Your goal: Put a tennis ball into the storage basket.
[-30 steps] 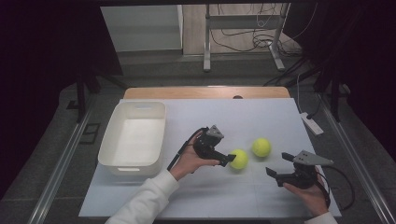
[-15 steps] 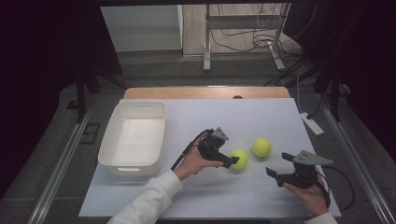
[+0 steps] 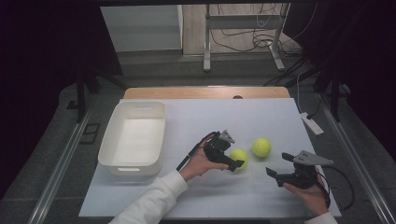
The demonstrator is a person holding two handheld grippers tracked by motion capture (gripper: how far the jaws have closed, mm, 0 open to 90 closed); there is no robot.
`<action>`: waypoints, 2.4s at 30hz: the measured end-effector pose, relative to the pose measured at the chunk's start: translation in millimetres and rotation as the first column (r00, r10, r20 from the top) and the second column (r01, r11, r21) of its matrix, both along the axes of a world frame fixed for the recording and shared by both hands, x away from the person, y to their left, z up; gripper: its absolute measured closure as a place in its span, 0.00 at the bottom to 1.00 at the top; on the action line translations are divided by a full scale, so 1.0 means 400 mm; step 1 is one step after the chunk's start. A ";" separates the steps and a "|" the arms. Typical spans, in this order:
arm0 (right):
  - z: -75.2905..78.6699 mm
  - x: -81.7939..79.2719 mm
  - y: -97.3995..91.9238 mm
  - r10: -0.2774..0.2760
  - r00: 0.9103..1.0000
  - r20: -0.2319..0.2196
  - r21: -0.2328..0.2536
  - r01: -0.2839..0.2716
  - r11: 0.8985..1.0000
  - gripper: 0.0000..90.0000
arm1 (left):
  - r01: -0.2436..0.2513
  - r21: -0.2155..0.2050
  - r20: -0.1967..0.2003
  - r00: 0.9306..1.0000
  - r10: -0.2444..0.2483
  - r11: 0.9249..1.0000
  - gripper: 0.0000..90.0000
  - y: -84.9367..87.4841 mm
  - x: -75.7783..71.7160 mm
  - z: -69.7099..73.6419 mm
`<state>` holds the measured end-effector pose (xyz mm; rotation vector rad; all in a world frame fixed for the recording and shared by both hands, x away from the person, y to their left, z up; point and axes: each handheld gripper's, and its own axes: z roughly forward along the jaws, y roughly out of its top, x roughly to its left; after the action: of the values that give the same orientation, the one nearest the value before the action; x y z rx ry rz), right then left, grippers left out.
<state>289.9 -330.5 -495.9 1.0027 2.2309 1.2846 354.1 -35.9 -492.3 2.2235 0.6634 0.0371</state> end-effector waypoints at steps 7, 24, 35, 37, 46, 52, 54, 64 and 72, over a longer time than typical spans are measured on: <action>0.000 0.000 -0.001 -0.001 1.000 0.000 0.007 0.001 1.000 0.10 | 0.004 0.012 -0.007 1.000 -0.004 1.000 0.10 -0.015 0.005 -0.013; -0.001 0.000 -0.002 -0.001 1.000 0.000 0.005 0.001 1.000 0.10 | 0.016 0.028 -0.019 1.000 -0.016 0.999 0.10 -0.041 0.007 -0.032; -0.001 0.000 -0.002 -0.001 1.000 0.000 0.004 0.001 1.000 0.10 | 0.033 0.044 -0.022 0.999 -0.032 0.998 0.11 -0.058 0.009 -0.044; -0.001 0.000 -0.002 -0.001 1.000 0.000 0.003 0.001 1.000 0.10 | 0.029 0.042 -0.023 0.999 -0.028 0.999 0.11 -0.061 0.008 -0.048; -0.001 0.000 -0.003 0.000 1.000 0.001 0.004 0.000 1.000 0.10 | 0.022 0.049 0.005 1.000 -0.022 0.999 0.22 -0.063 0.006 -0.047; -0.001 0.000 -0.003 -0.001 1.000 0.001 0.004 0.001 1.000 0.10 | 0.022 0.051 0.020 1.000 -0.023 0.998 0.29 -0.062 0.003 -0.043; -0.001 0.000 -0.003 -0.001 1.000 0.001 0.004 0.001 1.000 0.10 | 0.026 0.057 0.025 0.999 -0.027 0.998 0.29 -0.061 0.003 -0.042; 0.000 0.000 -0.003 -0.003 1.000 0.003 0.005 0.003 1.000 0.10 | 0.019 0.034 0.036 0.999 -0.020 0.999 0.30 -0.047 0.001 -0.024; 0.000 -0.001 -0.003 -0.004 1.000 0.004 0.005 0.004 1.000 0.10 | 0.018 0.014 0.052 0.998 -0.019 1.000 0.30 -0.032 -0.005 -0.006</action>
<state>289.6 -331.7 -495.9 1.0046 2.2227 1.2904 352.0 -48.6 -494.7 2.2337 0.6154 0.0900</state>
